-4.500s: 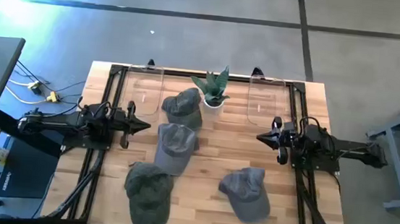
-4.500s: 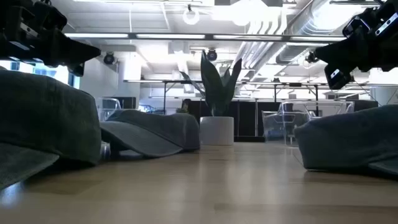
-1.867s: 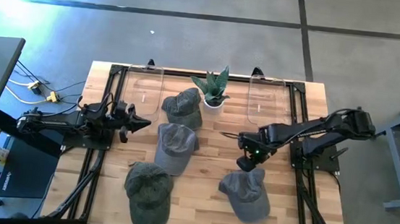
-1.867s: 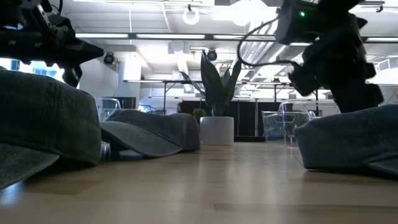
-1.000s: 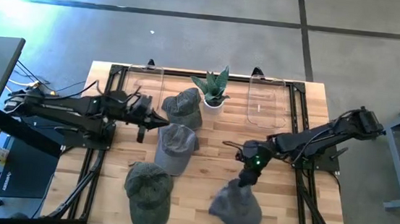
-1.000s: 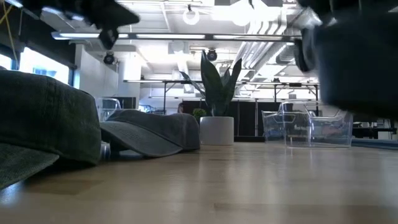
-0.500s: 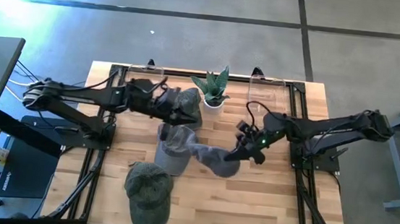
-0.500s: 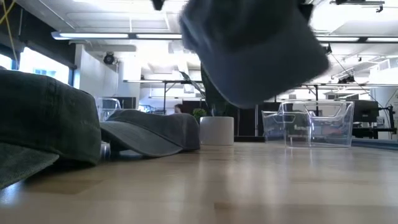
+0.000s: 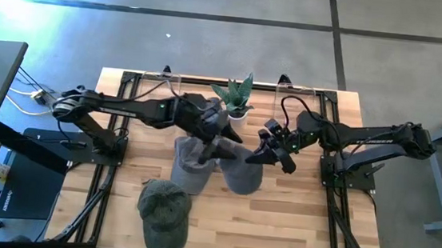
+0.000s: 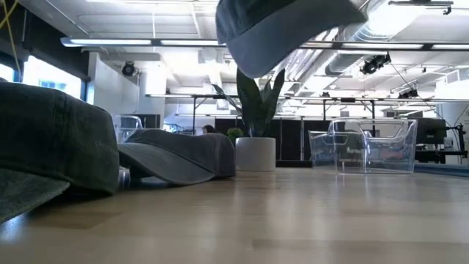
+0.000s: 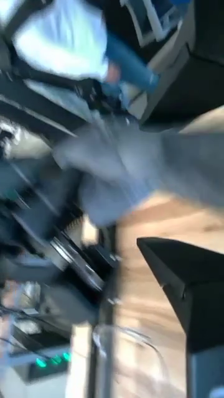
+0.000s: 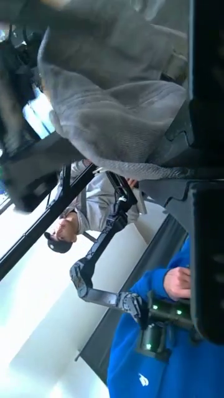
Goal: Pick & Place hat
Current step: Put the bottom right gray cap into the right bin
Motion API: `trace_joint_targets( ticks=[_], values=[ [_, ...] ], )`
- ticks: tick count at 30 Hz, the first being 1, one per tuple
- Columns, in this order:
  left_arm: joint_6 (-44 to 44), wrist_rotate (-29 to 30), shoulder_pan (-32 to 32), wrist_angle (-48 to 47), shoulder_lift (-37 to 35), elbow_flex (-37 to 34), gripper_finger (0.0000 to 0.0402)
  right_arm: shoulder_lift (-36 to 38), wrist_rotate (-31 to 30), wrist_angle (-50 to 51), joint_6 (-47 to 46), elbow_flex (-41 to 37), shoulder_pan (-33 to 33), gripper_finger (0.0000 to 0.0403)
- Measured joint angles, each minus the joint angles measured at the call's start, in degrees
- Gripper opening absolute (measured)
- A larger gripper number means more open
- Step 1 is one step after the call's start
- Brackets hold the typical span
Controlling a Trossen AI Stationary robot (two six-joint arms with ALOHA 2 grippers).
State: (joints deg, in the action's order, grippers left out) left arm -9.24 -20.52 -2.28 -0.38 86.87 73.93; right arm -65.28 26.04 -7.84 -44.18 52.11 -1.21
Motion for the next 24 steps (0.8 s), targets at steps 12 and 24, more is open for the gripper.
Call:
trace_joint_targets(
  ticks=[12, 24],
  values=[
    [0.04, -17.01, -0.18, 0.28, 1.45, -0.02, 0.0287, 0.02, 1.93, 0.37, -0.42, -0.04, -0.07, 0.0006],
    [-0.24, -33.05, -0.76, 0.14, -3.02, -0.04, 0.0016, 0.09, 11.00, -1.07, -7.28, -0.06, -0.96, 0.0010]
  ],
)
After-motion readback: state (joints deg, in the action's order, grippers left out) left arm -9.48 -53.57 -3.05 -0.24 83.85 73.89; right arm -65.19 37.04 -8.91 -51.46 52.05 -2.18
